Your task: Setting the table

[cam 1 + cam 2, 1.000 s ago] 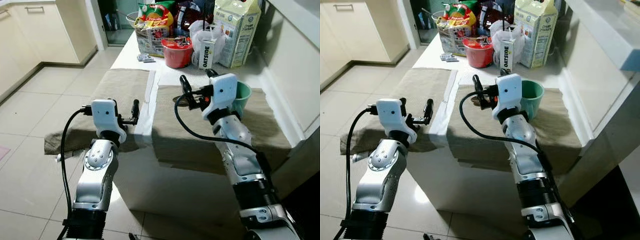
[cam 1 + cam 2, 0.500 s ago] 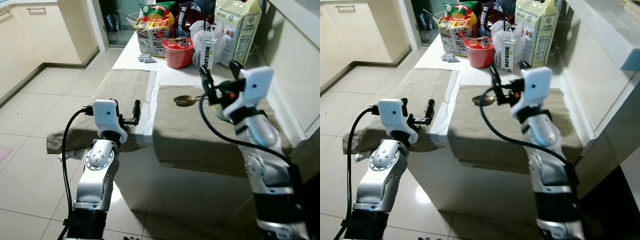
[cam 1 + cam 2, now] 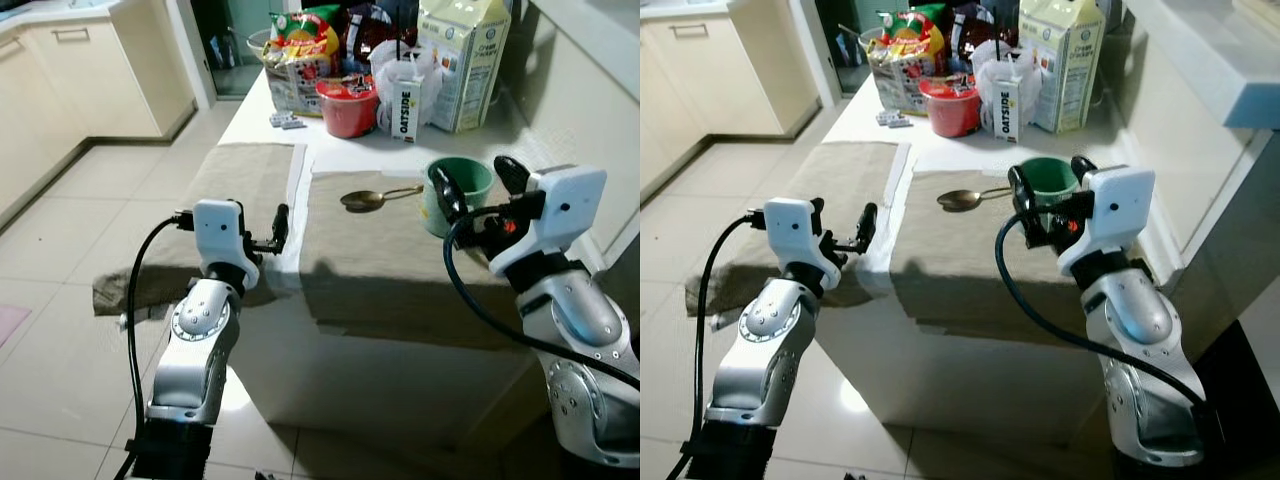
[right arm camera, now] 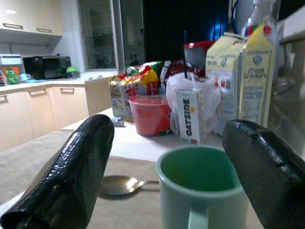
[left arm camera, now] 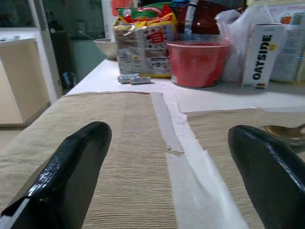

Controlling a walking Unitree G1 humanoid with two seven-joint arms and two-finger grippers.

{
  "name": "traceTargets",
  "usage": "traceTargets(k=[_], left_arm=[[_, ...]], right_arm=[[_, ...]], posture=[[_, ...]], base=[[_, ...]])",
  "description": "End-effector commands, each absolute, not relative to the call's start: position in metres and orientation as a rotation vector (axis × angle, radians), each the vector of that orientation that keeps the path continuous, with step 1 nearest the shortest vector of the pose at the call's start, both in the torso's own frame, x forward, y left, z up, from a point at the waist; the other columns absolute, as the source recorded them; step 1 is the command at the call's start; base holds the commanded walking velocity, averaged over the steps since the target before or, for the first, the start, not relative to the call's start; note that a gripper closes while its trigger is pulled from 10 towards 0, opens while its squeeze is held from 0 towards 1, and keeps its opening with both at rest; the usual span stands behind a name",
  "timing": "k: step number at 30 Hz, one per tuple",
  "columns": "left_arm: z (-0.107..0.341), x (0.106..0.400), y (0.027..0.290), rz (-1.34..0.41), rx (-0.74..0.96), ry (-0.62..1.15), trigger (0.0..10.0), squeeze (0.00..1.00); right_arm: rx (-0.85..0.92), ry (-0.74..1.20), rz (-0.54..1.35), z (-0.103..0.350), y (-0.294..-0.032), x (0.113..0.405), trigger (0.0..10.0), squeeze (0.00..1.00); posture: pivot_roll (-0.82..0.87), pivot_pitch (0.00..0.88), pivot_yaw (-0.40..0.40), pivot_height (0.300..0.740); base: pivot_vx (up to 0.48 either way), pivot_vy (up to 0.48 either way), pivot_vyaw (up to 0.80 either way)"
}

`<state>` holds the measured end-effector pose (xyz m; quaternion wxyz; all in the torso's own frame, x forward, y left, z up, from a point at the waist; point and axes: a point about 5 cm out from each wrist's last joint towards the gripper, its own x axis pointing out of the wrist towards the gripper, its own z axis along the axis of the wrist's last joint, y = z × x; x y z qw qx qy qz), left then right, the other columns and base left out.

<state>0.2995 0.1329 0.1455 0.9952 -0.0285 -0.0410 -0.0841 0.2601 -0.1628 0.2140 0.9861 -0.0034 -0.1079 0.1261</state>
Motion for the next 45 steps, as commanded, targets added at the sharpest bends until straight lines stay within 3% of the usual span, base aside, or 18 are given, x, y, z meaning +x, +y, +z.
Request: traceTargets(k=[1, 18, 34, 35, 36, 45], left_arm=[[0.147, 0.299, 0.134, -0.174, -0.052, -0.082, 10.0, 0.0], [0.15, 0.298, 0.137, -0.161, -0.054, -0.088, 10.0, 0.0], [0.154, 0.3, 0.139, -0.15, -0.054, -0.1, 10.0, 0.0], [0.155, 0.3, 0.139, -0.15, -0.053, -0.101, 10.0, 0.0], [0.155, 0.3, 0.139, -0.151, -0.053, -0.101, 10.0, 0.0], [0.154, 0.3, 0.138, -0.154, -0.05, -0.099, 10.0, 0.0]], right_arm=[[0.013, -0.181, 0.241, 0.207, -0.162, 0.258, 10.0, 0.0], [0.012, 0.013, 0.186, 0.164, -0.166, 0.264, 10.0, 0.0], [-0.004, -0.038, 0.21, 0.17, -0.154, 0.279, 9.8, 0.0], [-0.007, -0.042, 0.21, 0.17, -0.154, 0.28, 4.6, 0.0], [-0.01, -0.048, 0.209, 0.171, -0.154, 0.28, 0.0, 0.0], [-0.002, -0.04, 0.202, 0.168, -0.154, 0.281, 0.0, 0.0]], posture=[[-0.33, 0.0, 0.139, 0.74], [-0.31, 0.0, 0.137, 0.74], [-0.29, 0.0, 0.134, 0.74], [-0.29, 0.0, 0.134, 0.74], [-0.29, 0.0, 0.134, 0.74], [-0.29, 0.0, 0.137, 0.74]], base=[[0.0, 0.0, 0.0], [0.0, 0.0, 0.0], [0.0, 0.0, 0.0], [0.0, 0.0, 0.0], [0.0, 0.0, 0.0], [0.0, 0.0, 0.0]])
